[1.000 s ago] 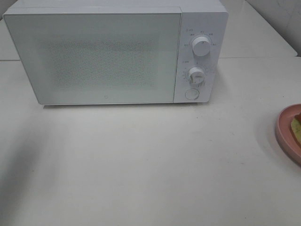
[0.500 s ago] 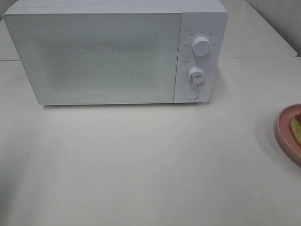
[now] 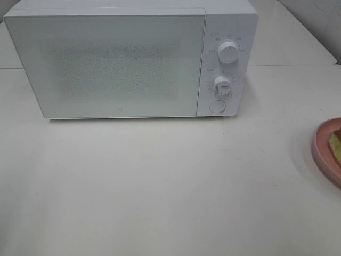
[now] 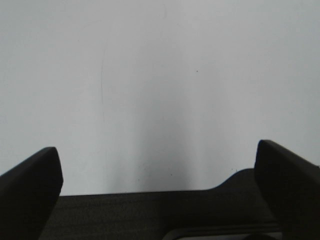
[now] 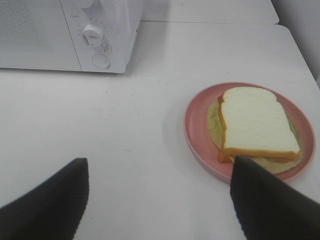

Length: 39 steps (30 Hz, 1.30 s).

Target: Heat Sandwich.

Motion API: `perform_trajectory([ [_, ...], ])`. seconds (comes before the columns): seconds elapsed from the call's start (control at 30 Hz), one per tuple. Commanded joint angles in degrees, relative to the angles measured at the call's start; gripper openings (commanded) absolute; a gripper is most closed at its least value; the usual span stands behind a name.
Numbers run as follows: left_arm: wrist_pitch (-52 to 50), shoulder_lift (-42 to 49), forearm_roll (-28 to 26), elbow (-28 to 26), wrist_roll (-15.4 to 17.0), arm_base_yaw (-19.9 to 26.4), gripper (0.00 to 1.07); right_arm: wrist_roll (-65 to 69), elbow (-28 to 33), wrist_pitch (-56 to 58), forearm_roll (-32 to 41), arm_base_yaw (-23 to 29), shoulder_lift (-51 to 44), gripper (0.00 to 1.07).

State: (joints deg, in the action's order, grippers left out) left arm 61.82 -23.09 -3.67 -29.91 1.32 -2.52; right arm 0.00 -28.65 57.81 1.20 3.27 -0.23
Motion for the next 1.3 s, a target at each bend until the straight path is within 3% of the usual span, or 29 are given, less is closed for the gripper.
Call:
perform_trajectory([
  [0.03, -0.7, 6.2, 0.7, 0.2, -0.1, 0.2, 1.00, 0.0, 0.1, -0.6, -0.1, -0.4, -1.5, 0.75],
  [0.5, -0.8, 25.2, 0.7, 0.2, -0.1, 0.2, 1.00, 0.0, 0.1, -0.6, -0.1, -0.4, -1.5, 0.75],
  [1.3, -0.8, 24.9, 0.7, 0.2, -0.1, 0.2, 1.00, 0.0, 0.1, -0.6, -0.1, -0.4, -1.1, 0.75],
])
